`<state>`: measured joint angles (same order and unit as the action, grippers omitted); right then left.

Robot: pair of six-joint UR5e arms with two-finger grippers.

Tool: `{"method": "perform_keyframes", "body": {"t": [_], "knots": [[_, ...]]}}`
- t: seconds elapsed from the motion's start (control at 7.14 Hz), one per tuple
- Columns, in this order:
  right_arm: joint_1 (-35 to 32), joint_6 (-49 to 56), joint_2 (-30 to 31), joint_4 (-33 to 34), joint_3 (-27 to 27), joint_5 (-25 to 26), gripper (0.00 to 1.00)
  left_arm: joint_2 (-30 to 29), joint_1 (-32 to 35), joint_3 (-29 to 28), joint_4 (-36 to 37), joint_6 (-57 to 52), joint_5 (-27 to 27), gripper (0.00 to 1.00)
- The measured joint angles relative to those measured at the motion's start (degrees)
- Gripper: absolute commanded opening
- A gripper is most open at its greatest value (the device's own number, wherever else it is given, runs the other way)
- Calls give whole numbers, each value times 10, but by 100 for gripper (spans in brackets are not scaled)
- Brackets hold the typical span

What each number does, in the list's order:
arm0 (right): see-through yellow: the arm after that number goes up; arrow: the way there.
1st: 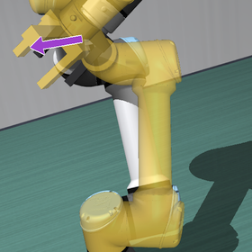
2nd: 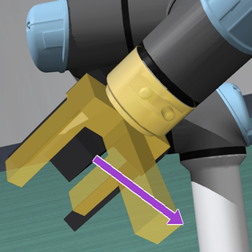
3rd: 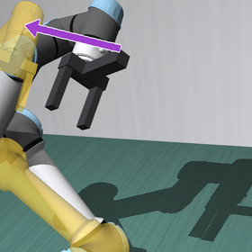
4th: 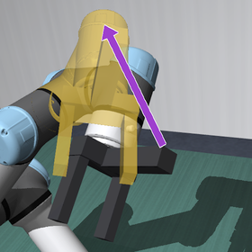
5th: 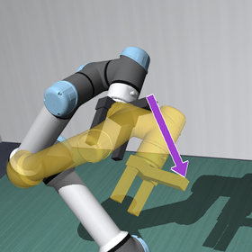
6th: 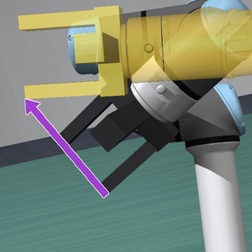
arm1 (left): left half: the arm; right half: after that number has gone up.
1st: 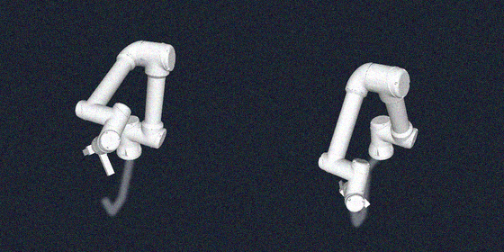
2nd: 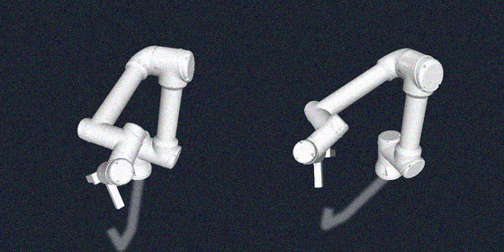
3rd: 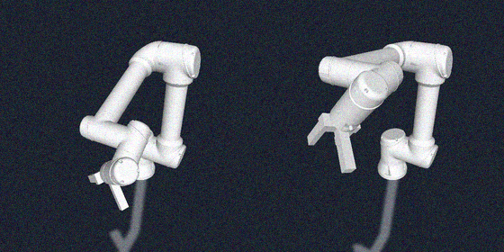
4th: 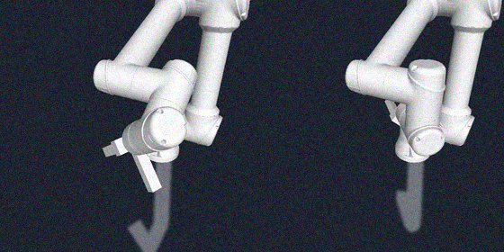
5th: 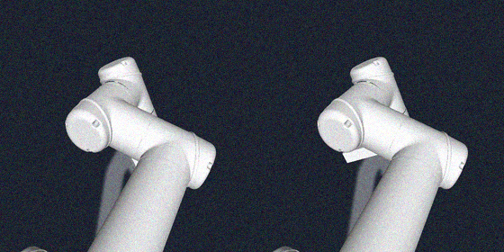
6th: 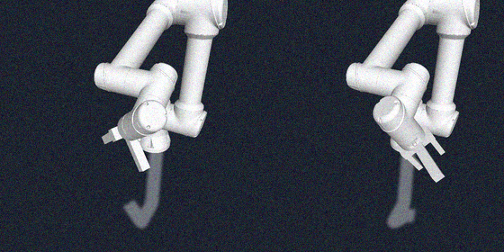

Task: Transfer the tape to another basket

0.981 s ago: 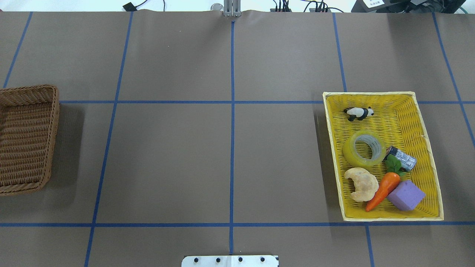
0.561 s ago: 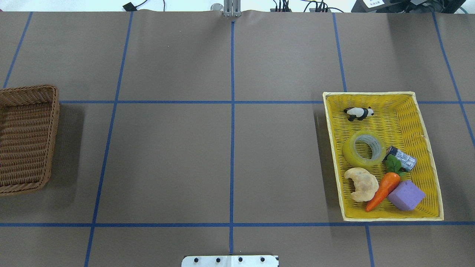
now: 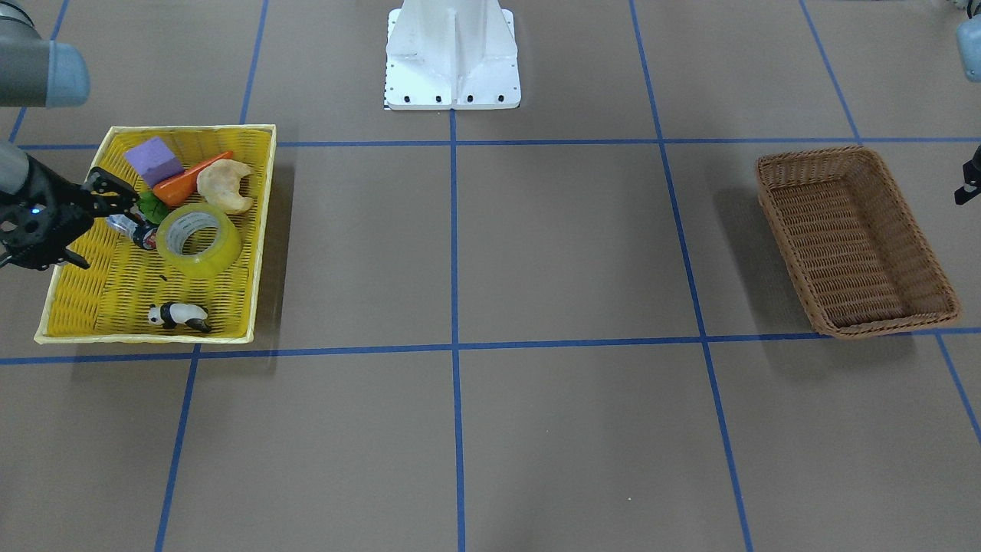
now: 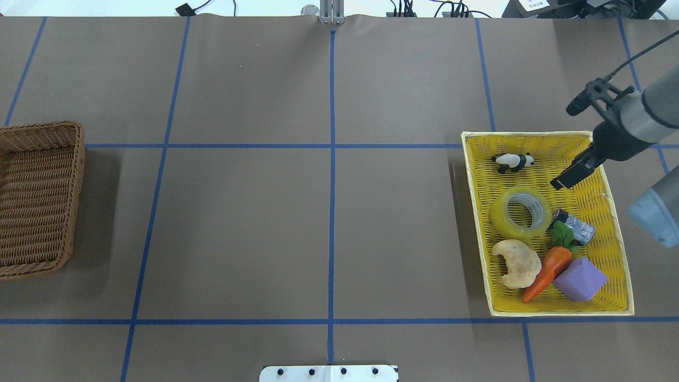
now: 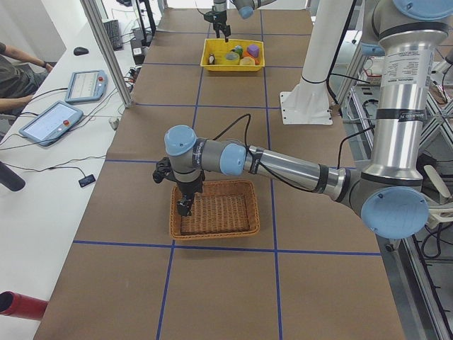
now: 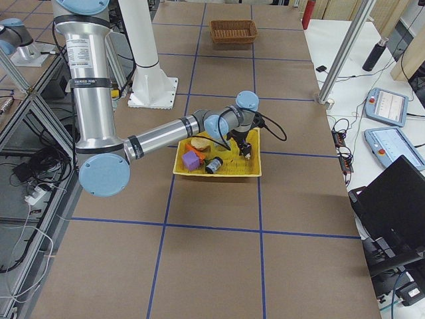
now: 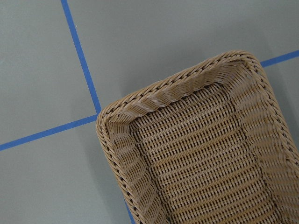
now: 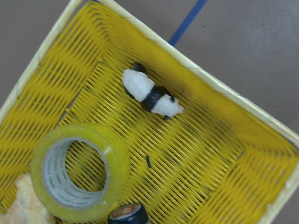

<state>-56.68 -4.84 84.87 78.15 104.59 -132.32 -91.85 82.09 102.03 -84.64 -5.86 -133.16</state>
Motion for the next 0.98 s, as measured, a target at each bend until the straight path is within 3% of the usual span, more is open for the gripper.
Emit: {"method": "perform_keyframes", "body": {"t": [0.14, 0.56, 0.7, 0.84, 0.98], "knots": [[23, -21, 0, -17, -6, 13, 99, 0, 0, 0, 0, 0, 0, 98], [51, -34, -5, -25, -43, 17, 83, 0, 0, -1, 0, 0, 0, 98], [55, -34, -7, -26, -54, 17, 73, 0, 0, -1, 0, 0, 0, 98], [59, -34, -9, -26, -65, 17, 33, 0, 0, -1, 0, 0, 0, 98], [63, -34, -10, -26, -74, 17, 0, 0, 0, -1, 0, 0, 0, 98]]}}
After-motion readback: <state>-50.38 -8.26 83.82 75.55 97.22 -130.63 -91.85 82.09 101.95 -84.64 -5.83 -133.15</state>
